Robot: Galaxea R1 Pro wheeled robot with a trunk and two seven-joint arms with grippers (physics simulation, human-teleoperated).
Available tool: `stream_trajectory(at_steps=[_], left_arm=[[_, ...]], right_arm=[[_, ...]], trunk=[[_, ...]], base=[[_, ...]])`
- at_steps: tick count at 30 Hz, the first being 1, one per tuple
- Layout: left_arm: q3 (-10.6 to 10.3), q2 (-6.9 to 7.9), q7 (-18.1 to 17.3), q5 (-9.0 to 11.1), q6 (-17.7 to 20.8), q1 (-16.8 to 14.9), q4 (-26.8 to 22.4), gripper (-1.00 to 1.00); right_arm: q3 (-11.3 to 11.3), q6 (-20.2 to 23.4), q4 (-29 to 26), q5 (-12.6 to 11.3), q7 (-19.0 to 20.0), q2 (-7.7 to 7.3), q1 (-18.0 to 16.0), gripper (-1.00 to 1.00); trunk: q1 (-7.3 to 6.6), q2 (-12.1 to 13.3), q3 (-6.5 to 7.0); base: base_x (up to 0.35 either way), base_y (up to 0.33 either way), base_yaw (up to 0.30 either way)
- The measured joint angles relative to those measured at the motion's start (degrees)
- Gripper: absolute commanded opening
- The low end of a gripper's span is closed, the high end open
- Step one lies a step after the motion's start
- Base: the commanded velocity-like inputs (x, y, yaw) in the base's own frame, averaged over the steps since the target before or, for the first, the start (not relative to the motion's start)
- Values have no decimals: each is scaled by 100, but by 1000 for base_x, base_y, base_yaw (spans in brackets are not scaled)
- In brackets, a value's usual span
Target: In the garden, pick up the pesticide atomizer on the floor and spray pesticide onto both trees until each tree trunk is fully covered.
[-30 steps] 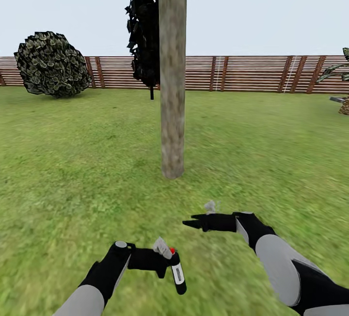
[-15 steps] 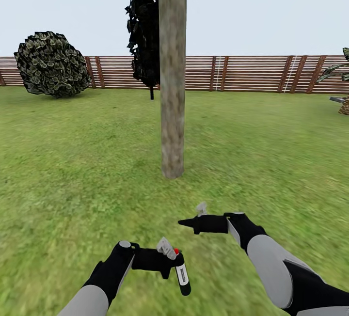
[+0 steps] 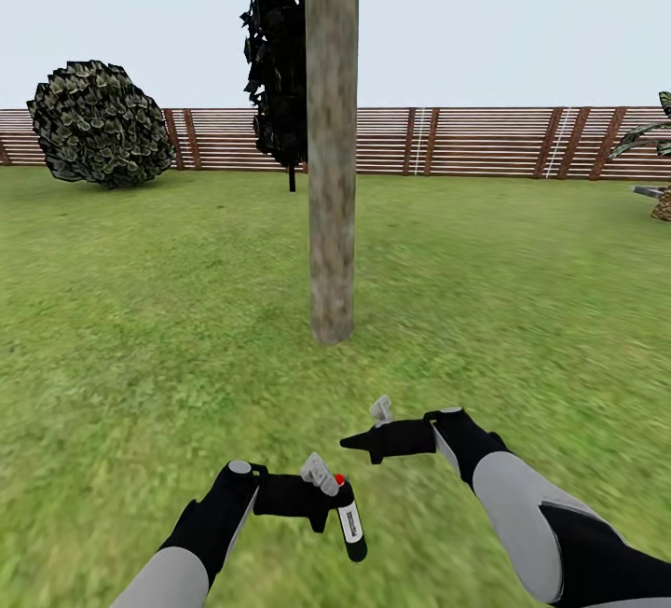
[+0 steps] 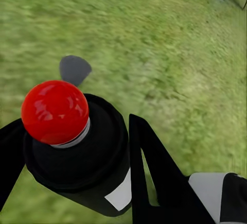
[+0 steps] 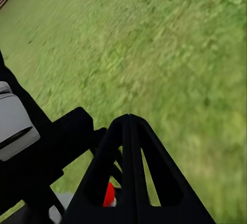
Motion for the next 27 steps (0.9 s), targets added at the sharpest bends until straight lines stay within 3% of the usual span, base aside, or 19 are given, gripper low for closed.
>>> stream_trajectory(at_steps=[8, 27], left_arm=[[1, 0, 1, 14, -1, 0, -110, -100], [5, 0, 2, 16, -1, 0, -225, -100]], right_arm=[[28, -9, 359, 1, -178, 88, 6, -100], [30, -14, 433, 1, -208, 88, 6, -100]], trunk=[[0, 0, 0], [0, 0, 0]], base=[[0, 0, 0], [0, 0, 0]])
